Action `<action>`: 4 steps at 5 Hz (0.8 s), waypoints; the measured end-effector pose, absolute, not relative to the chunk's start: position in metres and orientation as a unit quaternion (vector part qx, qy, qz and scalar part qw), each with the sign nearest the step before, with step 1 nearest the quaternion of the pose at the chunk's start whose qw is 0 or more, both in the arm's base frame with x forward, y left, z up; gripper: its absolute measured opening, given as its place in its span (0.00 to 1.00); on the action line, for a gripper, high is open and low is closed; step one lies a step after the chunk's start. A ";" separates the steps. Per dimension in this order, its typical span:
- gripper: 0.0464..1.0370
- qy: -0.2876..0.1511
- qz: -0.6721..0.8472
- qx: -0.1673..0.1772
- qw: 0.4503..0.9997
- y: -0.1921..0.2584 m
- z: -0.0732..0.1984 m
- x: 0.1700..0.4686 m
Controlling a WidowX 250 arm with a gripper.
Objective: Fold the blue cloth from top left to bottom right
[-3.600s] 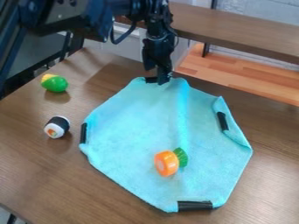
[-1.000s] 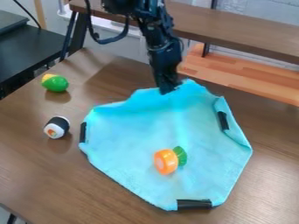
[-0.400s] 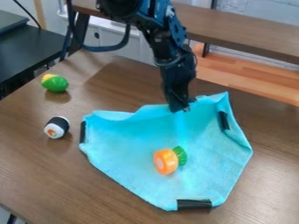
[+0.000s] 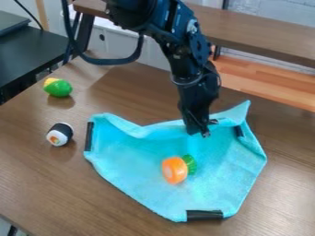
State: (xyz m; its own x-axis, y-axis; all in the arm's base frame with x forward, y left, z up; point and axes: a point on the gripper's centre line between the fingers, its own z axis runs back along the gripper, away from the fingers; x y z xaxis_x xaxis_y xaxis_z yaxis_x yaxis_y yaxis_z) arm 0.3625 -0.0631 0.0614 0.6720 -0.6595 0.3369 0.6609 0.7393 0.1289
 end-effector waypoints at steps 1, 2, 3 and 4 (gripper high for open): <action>0.02 -0.181 -0.381 0.006 0.907 -0.081 0.063 0.344; 0.02 -0.192 -0.396 0.014 0.898 -0.097 0.070 0.319; 0.05 -0.190 -0.394 0.017 0.899 -0.127 0.069 0.294; 0.21 -0.119 -0.375 0.080 0.916 -0.177 0.062 0.264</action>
